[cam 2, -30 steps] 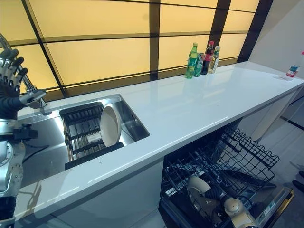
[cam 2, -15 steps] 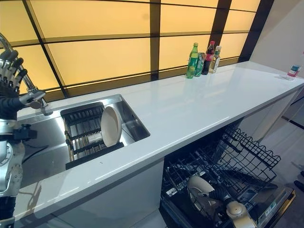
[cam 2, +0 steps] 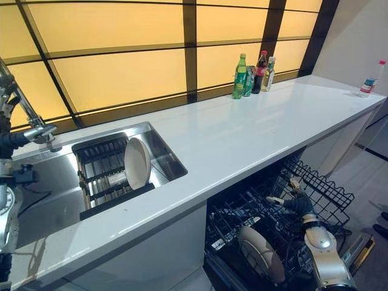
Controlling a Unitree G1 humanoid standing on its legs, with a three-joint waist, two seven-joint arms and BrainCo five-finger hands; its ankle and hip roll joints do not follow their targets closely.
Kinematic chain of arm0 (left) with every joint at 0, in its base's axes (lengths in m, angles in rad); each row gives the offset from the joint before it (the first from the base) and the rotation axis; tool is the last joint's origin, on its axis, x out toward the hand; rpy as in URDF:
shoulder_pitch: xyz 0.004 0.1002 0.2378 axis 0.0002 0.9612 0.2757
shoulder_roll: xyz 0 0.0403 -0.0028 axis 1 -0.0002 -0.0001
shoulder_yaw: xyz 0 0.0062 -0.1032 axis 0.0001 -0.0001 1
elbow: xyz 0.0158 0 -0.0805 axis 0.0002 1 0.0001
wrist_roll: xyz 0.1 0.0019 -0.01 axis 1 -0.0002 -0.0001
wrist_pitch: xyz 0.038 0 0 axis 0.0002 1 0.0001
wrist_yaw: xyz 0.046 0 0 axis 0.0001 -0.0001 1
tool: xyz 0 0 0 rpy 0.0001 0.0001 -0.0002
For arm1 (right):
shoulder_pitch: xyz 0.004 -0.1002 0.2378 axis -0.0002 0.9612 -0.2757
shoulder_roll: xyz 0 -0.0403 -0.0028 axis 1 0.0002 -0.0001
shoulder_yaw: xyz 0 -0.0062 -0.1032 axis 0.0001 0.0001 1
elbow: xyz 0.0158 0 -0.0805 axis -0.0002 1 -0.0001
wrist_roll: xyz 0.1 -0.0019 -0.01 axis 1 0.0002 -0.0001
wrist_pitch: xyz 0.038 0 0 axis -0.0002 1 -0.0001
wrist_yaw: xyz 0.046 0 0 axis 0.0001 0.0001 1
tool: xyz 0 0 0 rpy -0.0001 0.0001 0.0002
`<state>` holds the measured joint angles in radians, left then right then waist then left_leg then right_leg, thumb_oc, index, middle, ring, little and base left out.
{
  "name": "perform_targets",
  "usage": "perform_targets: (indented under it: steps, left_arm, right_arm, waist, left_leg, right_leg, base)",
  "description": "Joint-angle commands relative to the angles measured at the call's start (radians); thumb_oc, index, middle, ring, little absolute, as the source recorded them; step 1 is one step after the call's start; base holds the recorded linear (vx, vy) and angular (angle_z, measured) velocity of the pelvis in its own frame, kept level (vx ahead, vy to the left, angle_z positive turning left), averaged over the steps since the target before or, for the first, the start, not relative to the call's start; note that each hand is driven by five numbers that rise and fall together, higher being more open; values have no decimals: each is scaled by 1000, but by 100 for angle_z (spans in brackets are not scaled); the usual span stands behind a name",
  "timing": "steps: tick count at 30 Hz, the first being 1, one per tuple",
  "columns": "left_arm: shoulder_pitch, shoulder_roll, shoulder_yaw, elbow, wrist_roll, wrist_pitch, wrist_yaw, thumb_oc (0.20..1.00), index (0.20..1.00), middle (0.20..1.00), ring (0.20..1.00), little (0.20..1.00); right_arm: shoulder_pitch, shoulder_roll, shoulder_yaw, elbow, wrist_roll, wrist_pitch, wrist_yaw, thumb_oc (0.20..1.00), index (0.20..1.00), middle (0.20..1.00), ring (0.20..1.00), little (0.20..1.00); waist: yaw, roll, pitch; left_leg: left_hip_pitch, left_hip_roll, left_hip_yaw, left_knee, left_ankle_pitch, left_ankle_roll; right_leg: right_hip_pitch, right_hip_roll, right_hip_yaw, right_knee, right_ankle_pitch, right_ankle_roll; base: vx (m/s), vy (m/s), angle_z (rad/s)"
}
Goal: Pick up plates and place into dishwasher.
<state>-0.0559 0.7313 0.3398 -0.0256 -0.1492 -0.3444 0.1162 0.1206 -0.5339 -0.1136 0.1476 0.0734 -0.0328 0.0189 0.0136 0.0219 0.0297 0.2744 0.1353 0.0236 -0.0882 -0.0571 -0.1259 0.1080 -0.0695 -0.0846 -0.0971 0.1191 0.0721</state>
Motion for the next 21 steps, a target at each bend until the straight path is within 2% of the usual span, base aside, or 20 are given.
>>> perform_targets:
  steps: [1, 6, 8, 10, 17, 21]
  left_arm:
    - [6, 87, 8, 64, 89, -71, 25, 1000, 1000, 1000, 1000, 1000]
    - [53, 145, 4, 84, 281, -109, 72, 1000, 1000, 1000, 1000, 1000]
    - [83, 172, -4, 114, 326, -132, 101, 1000, 1000, 1000, 1000, 1000]
    - [109, 195, -2, 135, 401, -142, 138, 1000, 1000, 1000, 1000, 1000]
    - [36, 319, -136, 227, 629, -121, 293, 1000, 1000, 1000, 1000, 1000]
    - [30, 354, -173, 260, 734, -129, 368, 1000, 1000, 1000, 1000, 1000]
  right_arm:
    - [-57, -82, -54, -100, 44, -87, 29, 1000, 1000, 1000, 1000, 1000]
    - [-65, -142, -71, -152, 83, -76, 52, 1000, 1000, 1000, 1000, 1000]
    - [-75, -163, -67, -163, 110, -75, 62, 1000, 1000, 1000, 1000, 1000]
    - [-90, -174, -45, -158, 110, -97, 64, 1000, 1000, 1000, 1000, 1000]
    - [-82, -194, -38, -148, 157, -116, 76, 1000, 1000, 1000, 1000, 1000]
    - [-61, -195, -41, -148, 160, -106, 75, 1000, 1000, 1000, 1000, 1000]
  waist:
    - [-31, 1, -26]
    - [-16, -4, -14]
    - [4, -10, 0]
    - [18, -3, 5]
    - [-11, 7, -2]
    - [-20, 6, -12]
  left_leg:
    - [-118, 12, -48, 1, 81, 20]
    - [-113, 5, -71, 41, 89, 9]
    - [-153, -21, -146, 107, 88, 14]
    - [-161, -38, -191, 73, 91, 33]
    - [-140, -47, -171, 26, 82, 32]
    - [-129, -66, -166, 18, 64, 43]
  right_leg:
    - [44, -38, 1, 46, -122, 32]
    - [33, -13, 31, 60, -129, 10]
    - [26, -9, 58, 69, -122, 1]
    - [17, -6, 87, 81, -121, -1]
    - [0, -41, 97, 80, -112, 38]
    - [-4, -61, 115, 69, -101, 62]
  base:
    - [-14, -61, -5]
    - [1, -54, -8]
    - [41, 1, -12]
    - [69, 98, -15]
    - [83, 166, -45]
    - [141, 142, -21]
